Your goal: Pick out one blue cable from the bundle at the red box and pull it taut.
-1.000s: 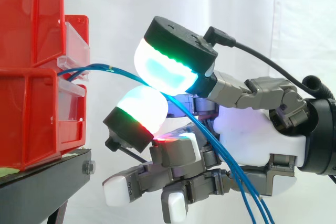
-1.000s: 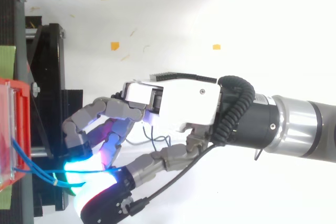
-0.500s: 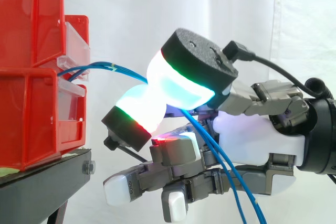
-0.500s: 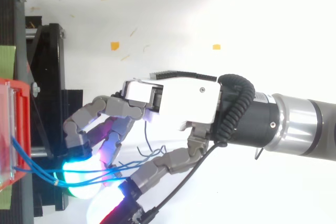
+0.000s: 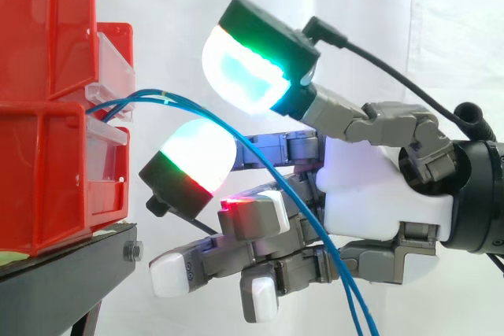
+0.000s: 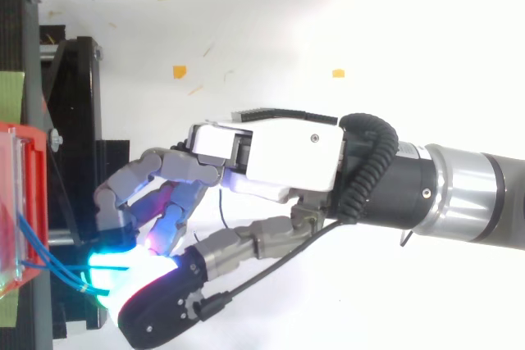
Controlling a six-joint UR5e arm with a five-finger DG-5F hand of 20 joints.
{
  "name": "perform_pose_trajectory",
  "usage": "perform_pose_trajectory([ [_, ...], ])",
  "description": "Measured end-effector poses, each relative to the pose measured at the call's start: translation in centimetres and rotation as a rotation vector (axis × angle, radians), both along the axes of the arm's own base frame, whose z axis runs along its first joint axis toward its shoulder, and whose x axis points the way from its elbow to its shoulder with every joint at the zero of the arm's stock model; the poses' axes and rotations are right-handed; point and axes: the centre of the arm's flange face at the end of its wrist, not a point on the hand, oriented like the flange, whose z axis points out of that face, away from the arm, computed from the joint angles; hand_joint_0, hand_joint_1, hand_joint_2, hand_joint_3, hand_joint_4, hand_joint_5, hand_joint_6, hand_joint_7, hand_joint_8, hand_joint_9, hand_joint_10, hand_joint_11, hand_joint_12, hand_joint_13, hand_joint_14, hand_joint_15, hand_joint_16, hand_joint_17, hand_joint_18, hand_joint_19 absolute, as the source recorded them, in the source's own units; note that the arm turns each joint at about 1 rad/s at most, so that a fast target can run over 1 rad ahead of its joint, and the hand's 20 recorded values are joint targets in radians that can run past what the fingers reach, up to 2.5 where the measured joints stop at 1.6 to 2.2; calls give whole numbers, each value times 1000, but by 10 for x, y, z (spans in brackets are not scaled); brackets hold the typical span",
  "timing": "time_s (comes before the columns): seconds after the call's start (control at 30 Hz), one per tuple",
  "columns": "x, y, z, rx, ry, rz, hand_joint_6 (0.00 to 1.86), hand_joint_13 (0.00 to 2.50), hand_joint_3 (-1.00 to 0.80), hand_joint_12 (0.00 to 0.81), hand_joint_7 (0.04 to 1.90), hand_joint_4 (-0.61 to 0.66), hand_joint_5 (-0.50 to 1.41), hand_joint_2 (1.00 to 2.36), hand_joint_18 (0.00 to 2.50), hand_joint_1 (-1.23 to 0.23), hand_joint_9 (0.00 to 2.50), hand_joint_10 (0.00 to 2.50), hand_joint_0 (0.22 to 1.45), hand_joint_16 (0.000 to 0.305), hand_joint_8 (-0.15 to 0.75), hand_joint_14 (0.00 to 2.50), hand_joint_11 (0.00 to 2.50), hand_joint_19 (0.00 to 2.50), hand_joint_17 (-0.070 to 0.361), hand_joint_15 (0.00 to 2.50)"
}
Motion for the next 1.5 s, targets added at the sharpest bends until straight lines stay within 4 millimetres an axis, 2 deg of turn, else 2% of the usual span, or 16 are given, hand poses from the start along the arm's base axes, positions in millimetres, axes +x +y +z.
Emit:
perform_pose_trajectory([
  [0.2,1,0,2,0,0,0,899,732,-306,324,1194,51,-107,1018,863,-725,1169,34,628,42,291,17,1101,885,95,441],
  [0.3,1,-1,3,-1,2,0,907,732,-291,324,1186,69,-112,1019,866,-798,1166,32,643,42,294,17,1107,885,95,441],
  [0.37,1,-1,3,-1,5,0,910,731,-302,322,1217,59,-116,1018,873,-857,1166,31,679,43,296,17,1115,874,96,439],
  [0.43,1,-1,3,-2,6,0,906,737,-362,319,1329,13,-119,1014,878,-892,1161,31,737,42,288,17,1125,865,95,438],
  [0.5,1,-1,2,-2,7,0,910,747,-500,311,1477,-46,-122,1000,877,-913,1168,32,791,42,279,17,1123,853,94,434],
  [0.57,1,-1,2,-2,7,1,908,749,-500,310,1554,-51,-123,1000,888,-921,1175,32,797,41,274,17,1116,837,93,429],
  [0.7,1,-1,2,-3,9,1,935,755,-500,308,1431,-99,-124,1000,890,-946,1180,33,756,41,276,17,1112,815,92,425],
  [1.0,1,-1,2,-3,9,2,938,752,-500,303,1186,-10,-112,1000,879,-1048,1179,33,658,41,266,18,1136,819,92,438],
  [1.4,1,-1,2,-3,9,2,936,693,-500,304,1136,-2,-124,1000,830,-1127,1130,33,651,41,255,17,1148,791,92,425],
  [1.5,1,0,2,-4,9,3,936,692,-500,305,1122,10,-131,1000,831,-1087,1112,33,613,41,259,17,1137,797,93,428],
])
